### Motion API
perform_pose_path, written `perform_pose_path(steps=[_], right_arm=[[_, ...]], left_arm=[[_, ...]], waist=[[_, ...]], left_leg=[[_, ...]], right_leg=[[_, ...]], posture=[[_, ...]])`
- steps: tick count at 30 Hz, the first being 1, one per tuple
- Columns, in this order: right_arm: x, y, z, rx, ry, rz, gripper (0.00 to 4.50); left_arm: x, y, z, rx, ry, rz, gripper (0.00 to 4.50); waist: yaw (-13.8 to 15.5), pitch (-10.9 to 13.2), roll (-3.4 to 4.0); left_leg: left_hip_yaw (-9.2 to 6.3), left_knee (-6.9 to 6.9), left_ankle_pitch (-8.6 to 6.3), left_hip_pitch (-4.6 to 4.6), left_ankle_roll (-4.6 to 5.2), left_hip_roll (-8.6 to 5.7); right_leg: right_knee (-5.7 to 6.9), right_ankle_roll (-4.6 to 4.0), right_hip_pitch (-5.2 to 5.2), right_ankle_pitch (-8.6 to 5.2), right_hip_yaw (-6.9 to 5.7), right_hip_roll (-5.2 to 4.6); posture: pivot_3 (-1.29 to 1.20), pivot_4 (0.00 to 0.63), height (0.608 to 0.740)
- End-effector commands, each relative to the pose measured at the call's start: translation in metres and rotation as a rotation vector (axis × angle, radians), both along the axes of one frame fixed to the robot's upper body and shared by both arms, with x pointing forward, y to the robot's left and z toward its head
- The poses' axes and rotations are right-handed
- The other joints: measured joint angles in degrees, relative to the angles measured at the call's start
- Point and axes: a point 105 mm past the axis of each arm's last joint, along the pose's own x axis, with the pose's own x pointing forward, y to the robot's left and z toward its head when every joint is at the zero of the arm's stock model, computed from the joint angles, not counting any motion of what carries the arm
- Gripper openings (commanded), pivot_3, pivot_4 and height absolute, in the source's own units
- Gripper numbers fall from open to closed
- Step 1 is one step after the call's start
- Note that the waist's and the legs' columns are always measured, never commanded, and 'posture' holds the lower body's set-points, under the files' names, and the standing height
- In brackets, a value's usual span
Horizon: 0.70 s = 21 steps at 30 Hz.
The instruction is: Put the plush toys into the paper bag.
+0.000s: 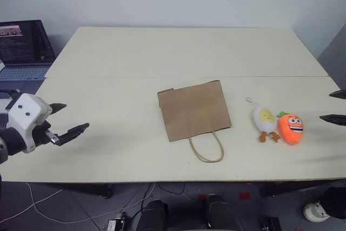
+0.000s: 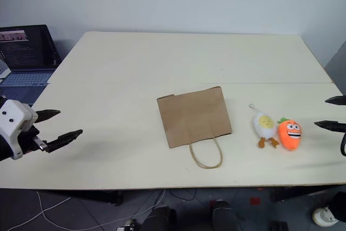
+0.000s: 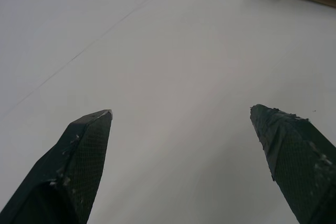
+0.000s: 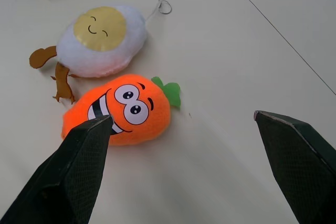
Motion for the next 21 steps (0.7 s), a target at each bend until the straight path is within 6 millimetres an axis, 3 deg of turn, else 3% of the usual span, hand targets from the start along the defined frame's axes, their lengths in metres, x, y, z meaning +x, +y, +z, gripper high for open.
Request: perform_pose_path(steps=[1, 21], right_arm=[[-0.007, -0.002, 0.009, -0.021, -0.01, 0.028, 4.5], [0.002, 0.005, 0.013, -0.058, -0.047, 0.014, 4.5]], left_arm=[[0.002, -0.001, 0.013, -0.024, -0.054, -0.024, 4.49], [-0.001, 0.003, 0.005, -0.011, -0.051, -0.088, 4.49]], waist=[[0.0, 0.0, 0.0], [-0.03, 0.01, 0.02]], left_leg=[[0.0, 0.01, 0.0, 0.0, 0.0, 0.0], [0.02, 0.01, 0.0, 0.02, 0.0, 0.01]], right_leg=[[0.01, 0.0, 0.0, 0.0, -0.01, 0.0], [0.03, 0.0, 0.0, 0.01, 0.01, 0.01]], posture=[[0.0, 0.15, 0.74], [0.0, 0.15, 0.74]])
